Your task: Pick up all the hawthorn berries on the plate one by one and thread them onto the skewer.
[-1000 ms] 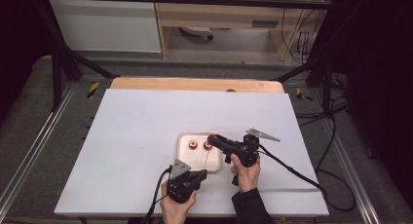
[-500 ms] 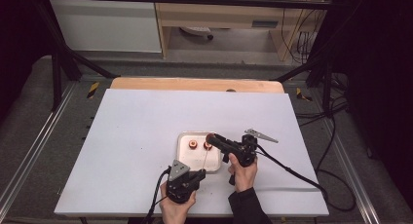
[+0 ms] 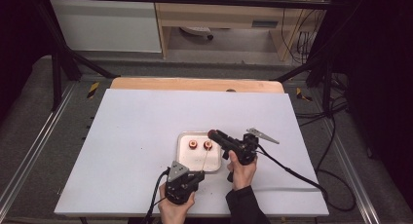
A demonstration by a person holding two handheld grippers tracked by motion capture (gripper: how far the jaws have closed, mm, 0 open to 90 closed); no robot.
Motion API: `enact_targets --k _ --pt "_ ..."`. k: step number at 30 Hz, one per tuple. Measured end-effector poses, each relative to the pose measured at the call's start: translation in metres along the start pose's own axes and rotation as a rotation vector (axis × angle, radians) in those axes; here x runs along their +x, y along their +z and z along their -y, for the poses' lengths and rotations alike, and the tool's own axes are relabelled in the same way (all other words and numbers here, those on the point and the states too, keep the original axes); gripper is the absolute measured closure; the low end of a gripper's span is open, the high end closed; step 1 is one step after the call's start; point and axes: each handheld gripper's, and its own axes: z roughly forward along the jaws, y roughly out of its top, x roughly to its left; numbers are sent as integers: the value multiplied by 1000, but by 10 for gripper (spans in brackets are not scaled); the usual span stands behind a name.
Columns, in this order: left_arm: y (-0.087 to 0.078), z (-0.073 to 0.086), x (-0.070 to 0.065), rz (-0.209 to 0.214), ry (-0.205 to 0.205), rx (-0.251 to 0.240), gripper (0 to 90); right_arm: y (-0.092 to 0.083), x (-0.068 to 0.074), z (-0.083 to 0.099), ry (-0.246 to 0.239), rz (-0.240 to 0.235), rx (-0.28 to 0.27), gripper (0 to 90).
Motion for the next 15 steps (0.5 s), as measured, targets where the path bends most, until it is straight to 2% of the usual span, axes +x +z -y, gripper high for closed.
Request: enact_targets --k 1,3,6,9,15 --pt "0 2 2 1 -8 -16 891 -2 0 -6 3 -11 -12 614" --pt "-1 -2 4 9 -10 -35 891 -6 3 -11 -13 -4 3 614" --pt "-4 -8 -3 -4 26 -47 890 -7 1 -8 -21 -6 16 613" --pt "-1 -6 -6 3 38 -24 890 -3 0 -6 5 -22 5 612" --pt "0 -6 -7 14 12 -22 889 -4 1 -10 68 -44 -15 611"
